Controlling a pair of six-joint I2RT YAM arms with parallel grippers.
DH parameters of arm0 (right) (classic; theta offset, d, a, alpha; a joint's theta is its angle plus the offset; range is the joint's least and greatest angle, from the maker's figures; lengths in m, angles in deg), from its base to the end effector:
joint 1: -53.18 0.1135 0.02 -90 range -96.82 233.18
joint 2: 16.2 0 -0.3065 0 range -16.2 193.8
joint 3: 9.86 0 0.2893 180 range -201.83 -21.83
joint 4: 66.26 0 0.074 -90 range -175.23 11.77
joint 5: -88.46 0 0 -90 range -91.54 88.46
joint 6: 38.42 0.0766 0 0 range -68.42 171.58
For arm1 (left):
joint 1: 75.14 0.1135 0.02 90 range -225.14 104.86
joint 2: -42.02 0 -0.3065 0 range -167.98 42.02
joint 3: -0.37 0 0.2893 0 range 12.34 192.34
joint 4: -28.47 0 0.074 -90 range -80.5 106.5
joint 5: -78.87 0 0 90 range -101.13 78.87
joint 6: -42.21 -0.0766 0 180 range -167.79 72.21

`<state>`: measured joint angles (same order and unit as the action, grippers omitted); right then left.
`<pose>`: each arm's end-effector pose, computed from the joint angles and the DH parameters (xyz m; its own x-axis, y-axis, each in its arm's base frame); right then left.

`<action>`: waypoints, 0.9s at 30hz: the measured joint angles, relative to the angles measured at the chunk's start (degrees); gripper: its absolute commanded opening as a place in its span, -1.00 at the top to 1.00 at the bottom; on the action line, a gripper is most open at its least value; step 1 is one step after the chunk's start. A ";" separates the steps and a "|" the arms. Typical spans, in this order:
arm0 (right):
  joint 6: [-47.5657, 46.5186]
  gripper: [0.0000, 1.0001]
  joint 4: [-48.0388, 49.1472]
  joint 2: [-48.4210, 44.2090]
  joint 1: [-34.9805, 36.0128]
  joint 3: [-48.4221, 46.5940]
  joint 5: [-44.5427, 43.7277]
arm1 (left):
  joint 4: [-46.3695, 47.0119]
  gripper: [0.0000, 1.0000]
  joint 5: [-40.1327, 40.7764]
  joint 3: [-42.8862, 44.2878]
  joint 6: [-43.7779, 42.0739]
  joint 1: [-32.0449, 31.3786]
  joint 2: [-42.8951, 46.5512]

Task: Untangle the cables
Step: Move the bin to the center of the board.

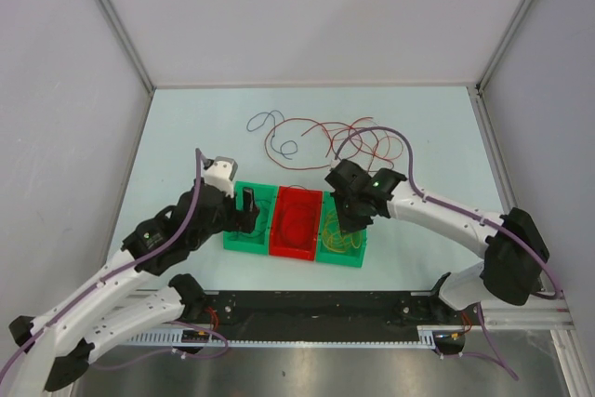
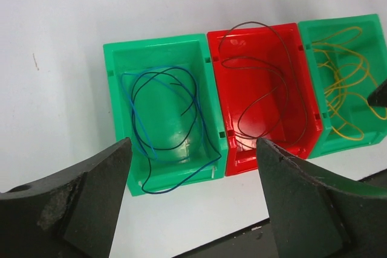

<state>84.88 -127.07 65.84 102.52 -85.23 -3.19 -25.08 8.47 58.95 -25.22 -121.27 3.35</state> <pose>0.2118 0.2433 0.2444 -0.9154 -0.2235 -0.3347 -0.2973 0.9361 0.1880 0.1394 -0.1079 0.3226 -0.5409 0.0409 -0.8401 0.3011 0.9421 -0.1479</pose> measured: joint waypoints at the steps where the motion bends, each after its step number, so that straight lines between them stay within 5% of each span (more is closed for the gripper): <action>1: 0.20 0.79 0.07 0.79 0.83 0.17 0.17 | -0.13 -0.78 0.31 0.00 0.13 0.00 -0.55; 11: 0.72 0.79 -0.72 1.40 -1.16 5.31 0.55 | -1.09 -0.79 1.64 0.00 3.02 0.00 -8.11; 27: -2.25 0.80 -1.49 1.03 -8.79 5.64 0.15 | -1.01 -0.82 1.66 0.00 3.39 0.00 -7.87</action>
<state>82.63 -128.55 66.87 93.73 -79.59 -3.04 -26.09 10.13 58.95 -21.84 -121.27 -4.52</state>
